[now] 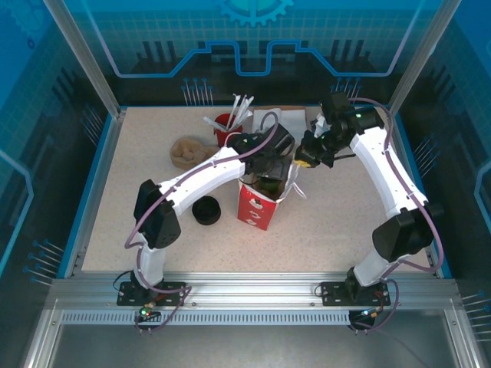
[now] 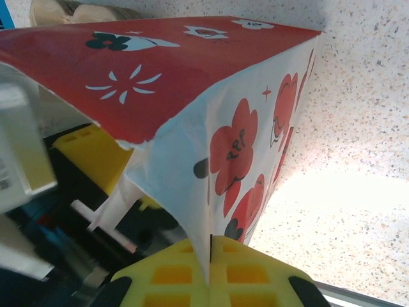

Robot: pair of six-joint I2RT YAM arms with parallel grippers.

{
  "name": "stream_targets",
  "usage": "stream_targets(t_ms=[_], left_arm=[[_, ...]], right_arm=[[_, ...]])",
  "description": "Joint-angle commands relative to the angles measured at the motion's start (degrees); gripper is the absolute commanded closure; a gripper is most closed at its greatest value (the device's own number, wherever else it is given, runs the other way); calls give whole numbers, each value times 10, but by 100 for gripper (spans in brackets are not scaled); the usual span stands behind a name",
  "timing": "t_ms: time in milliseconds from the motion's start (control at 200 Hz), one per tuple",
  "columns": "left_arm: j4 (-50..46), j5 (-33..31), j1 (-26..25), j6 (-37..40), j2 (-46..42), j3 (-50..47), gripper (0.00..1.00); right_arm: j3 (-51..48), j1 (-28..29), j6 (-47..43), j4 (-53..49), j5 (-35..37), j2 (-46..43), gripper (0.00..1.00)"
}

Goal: Pack the takeout coffee

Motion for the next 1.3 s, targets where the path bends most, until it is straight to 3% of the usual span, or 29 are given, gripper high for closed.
stream_targets(t_ms=[0,345,750,1021,1296], left_arm=[[49,27,-3,3,-50,-14,16],[113,85,-3,13,-89,-33,16],[132,51,15,45,-181,-27,17],[144,25,64,41,-258,-93,17],[128,25,125,23,-278,-128,17]], right_arm=[[27,-1,-20,-28,-5,13,98],[56,-17,-43,-41,-24,31,97],[32,-38,-117,-6,-122,39,95],[-6,-44,-143,58,-190,30,95],[-11,-45,-154,94,-228,48,92]])
